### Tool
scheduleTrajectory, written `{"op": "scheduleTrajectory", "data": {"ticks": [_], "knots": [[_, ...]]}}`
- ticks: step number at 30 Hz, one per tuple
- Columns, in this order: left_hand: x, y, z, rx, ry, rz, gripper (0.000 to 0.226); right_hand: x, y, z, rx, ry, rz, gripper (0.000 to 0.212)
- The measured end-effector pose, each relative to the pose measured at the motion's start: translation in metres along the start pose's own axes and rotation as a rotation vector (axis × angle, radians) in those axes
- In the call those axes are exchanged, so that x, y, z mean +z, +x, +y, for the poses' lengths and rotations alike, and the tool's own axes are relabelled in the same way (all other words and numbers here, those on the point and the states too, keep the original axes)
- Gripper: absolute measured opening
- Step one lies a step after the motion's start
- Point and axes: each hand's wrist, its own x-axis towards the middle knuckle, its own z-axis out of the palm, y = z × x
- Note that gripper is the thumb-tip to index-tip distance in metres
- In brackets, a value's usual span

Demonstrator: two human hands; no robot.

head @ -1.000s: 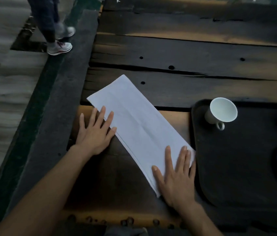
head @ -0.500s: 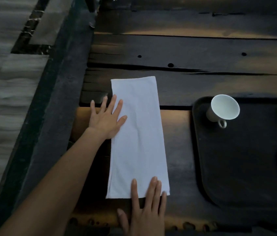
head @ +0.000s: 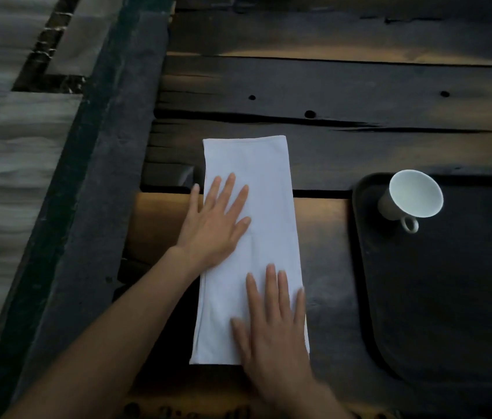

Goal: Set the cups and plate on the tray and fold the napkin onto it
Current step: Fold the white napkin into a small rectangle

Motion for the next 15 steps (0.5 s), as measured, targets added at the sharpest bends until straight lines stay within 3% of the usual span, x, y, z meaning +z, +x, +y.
{"op": "scheduleTrajectory", "data": {"ticks": [5, 15], "knots": [[0.01, 0.002, 0.011, 0.038, 0.003, -0.034, 0.063, -0.017, 0.091, 0.042, -0.023, -0.094, -0.002, 0.07], [0.002, 0.053, -0.032, -0.007, -0.086, -0.061, 0.064, -0.041, 0.174, 0.072, 0.048, -0.116, 0.009, 0.076]]}}
